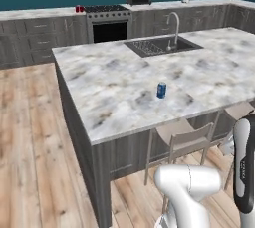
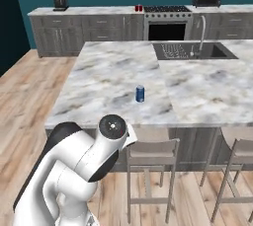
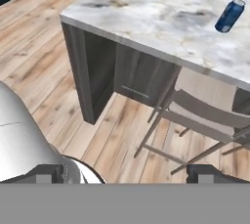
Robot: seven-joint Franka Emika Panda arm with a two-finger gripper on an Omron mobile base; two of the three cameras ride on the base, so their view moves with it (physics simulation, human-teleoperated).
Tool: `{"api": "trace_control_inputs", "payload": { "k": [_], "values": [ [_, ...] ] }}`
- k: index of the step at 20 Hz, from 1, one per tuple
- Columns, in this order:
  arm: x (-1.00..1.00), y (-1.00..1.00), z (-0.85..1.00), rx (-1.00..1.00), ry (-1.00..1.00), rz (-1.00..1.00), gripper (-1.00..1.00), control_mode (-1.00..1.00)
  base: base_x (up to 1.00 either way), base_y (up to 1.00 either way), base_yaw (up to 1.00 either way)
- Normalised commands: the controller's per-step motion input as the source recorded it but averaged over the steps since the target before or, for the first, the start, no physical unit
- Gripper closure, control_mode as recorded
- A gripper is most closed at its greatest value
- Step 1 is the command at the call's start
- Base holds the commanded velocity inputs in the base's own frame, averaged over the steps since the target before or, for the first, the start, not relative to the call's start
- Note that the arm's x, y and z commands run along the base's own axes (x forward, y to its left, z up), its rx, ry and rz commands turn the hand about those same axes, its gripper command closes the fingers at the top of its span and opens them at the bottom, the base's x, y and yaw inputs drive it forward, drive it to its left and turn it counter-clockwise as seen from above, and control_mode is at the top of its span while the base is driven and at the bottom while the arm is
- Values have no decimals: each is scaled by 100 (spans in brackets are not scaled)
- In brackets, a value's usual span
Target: Four empty soda cans are scattered around the kitchen. Gather all the cans and cluster them next to the stove for recycling.
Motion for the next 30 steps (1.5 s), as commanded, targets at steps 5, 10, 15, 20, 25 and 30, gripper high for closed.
{"api": "trace_control_inputs", "payload": {
  "k": [5,10,15,20,25,30],
  "values": [
    [0,0,0,0,0,0,-100,100,-10,1,46],
    [0,0,0,0,0,0,-100,100,-15,3,32],
    [0,0,0,0,0,0,-100,100,-3,40,0],
    [0,0,0,0,0,0,-100,100,-3,80,-1],
    [0,0,0,0,0,0,-100,100,56,20,0],
    [0,0,0,0,0,0,-100,100,97,3,-1]
  ]
}}
